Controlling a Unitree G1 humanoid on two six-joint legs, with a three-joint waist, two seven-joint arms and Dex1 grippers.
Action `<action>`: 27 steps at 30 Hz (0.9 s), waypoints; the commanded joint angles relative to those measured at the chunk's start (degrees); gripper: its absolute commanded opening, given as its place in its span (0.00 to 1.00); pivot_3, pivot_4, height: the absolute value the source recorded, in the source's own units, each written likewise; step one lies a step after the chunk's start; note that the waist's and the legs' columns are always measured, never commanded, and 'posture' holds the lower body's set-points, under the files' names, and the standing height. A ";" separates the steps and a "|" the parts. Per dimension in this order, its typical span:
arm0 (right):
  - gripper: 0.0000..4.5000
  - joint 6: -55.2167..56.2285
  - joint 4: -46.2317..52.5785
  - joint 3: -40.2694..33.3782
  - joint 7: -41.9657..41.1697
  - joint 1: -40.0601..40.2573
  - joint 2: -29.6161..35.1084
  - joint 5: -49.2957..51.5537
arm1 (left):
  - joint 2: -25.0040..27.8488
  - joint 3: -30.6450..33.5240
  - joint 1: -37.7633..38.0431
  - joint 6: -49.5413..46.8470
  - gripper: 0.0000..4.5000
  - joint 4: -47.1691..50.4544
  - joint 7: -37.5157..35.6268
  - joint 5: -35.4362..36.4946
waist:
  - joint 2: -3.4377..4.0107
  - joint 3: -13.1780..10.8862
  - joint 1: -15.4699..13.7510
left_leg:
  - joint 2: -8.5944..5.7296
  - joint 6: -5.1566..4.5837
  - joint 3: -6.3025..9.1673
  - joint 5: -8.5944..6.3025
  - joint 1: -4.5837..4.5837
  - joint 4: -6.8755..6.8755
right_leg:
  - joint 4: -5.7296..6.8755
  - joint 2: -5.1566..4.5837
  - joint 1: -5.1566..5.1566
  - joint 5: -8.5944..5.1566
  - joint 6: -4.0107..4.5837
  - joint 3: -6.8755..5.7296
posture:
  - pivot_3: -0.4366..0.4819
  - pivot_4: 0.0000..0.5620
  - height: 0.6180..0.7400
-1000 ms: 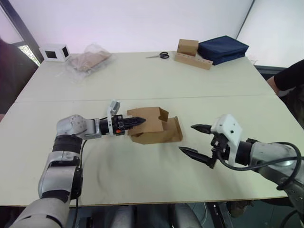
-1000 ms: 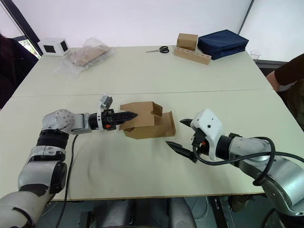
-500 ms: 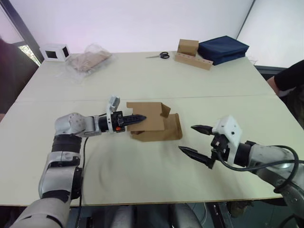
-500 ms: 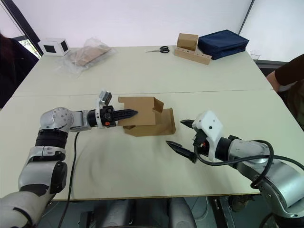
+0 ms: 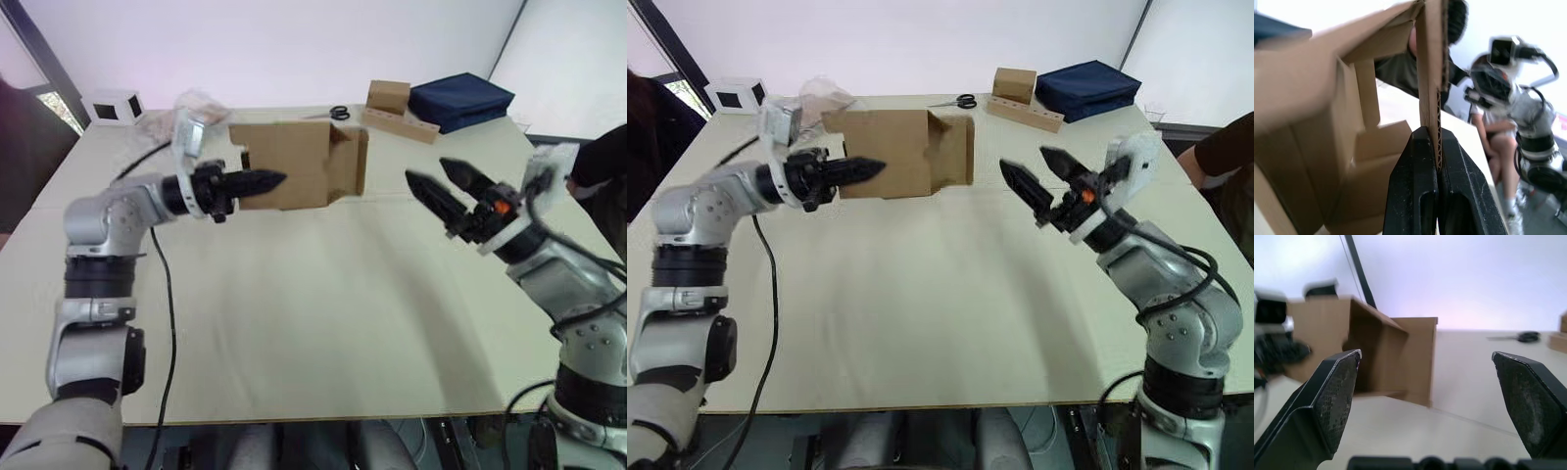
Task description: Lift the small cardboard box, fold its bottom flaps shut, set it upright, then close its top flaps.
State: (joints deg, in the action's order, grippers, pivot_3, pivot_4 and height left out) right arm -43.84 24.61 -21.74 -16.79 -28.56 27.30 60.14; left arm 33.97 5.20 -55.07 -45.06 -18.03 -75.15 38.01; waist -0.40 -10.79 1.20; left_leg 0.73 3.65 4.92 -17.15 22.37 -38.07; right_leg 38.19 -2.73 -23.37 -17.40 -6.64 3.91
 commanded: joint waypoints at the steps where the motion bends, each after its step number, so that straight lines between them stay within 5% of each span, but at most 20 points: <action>1: 0.88 1.02 -1.07 -1.72 1.79 -6.11 -0.22 5.35 | 1.90 0.42 -3.73 3.14 0.00 -1.43 -4.16 -0.25 | 0.00 0.00 0.09 | 0.00 -0.02 0.01 -0.01 0.00 0.00 | 0.02 0.01 0.00 0.00 0.00 0.00 | 0.48 0.27 1.00; 11: 0.05 4.20 -1.74 4.62 1.75 -14.10 -2.38 2.81 | 1.88 1.10 -8.10 5.81 0.00 -4.91 -7.62 -0.32 | 0.02 0.00 1.35 | 0.01 -0.06 0.05 -0.03 0.05 0.01 | 0.04 0.04 -0.07 0.00 0.00 -0.01 | 0.48 0.27 1.00; 27: 0.02 6.46 -4.51 11.84 -1.77 -15.60 -4.91 -5.15 | 0.10 1.56 -6.94 5.05 0.00 -1.25 -6.55 1.03 | 0.02 0.00 1.92 | 0.01 -0.01 0.05 0.00 0.07 0.02 | 0.04 0.03 -0.11 0.00 0.00 0.00 | 0.48 0.27 1.00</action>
State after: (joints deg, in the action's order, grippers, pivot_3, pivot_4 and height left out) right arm -38.37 19.57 -9.61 -17.13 -42.41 22.10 55.22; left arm 33.67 5.31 -61.46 -39.77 -21.46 -81.98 37.68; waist -0.38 -10.79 3.11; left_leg 0.74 3.64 4.98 -17.15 22.44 -38.05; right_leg 38.23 -2.69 -23.48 -17.40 -6.64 3.91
